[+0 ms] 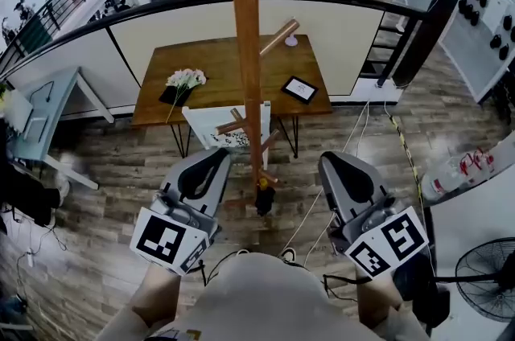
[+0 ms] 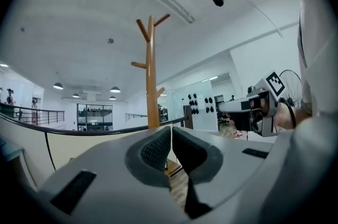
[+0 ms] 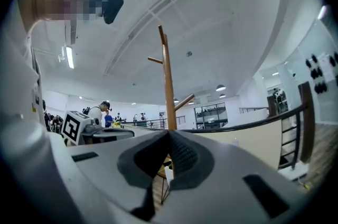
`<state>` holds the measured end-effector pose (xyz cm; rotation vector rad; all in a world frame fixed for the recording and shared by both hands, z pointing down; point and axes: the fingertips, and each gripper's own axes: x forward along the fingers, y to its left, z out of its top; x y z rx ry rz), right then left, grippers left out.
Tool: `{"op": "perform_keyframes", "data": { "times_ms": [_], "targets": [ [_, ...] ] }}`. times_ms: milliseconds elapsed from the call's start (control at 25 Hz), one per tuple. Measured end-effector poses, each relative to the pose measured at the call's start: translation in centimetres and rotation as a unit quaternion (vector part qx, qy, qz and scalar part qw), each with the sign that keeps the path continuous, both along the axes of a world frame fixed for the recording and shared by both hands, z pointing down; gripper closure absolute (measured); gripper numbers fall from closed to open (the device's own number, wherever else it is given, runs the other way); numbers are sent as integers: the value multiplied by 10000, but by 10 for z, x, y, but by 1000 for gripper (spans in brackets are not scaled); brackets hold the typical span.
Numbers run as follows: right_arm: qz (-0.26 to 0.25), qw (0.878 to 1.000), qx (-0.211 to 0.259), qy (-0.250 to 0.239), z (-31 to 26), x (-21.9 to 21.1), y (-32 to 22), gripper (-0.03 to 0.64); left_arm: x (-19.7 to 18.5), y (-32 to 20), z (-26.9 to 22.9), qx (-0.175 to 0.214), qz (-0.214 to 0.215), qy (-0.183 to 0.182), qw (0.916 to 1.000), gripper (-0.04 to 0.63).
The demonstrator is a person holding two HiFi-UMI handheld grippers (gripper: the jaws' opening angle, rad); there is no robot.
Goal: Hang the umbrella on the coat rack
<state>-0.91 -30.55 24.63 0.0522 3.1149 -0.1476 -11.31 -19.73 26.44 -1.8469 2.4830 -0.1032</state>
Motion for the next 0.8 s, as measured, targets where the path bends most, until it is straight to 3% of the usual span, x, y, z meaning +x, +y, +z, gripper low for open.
{"op": "perform_keyframes", "data": {
  "times_ms": [800],
  "targets": [
    [-101,9998,46,189,10,-7,-10,614,-4,-9,-1,-147,-124,-116,9997,583]
  ]
}}
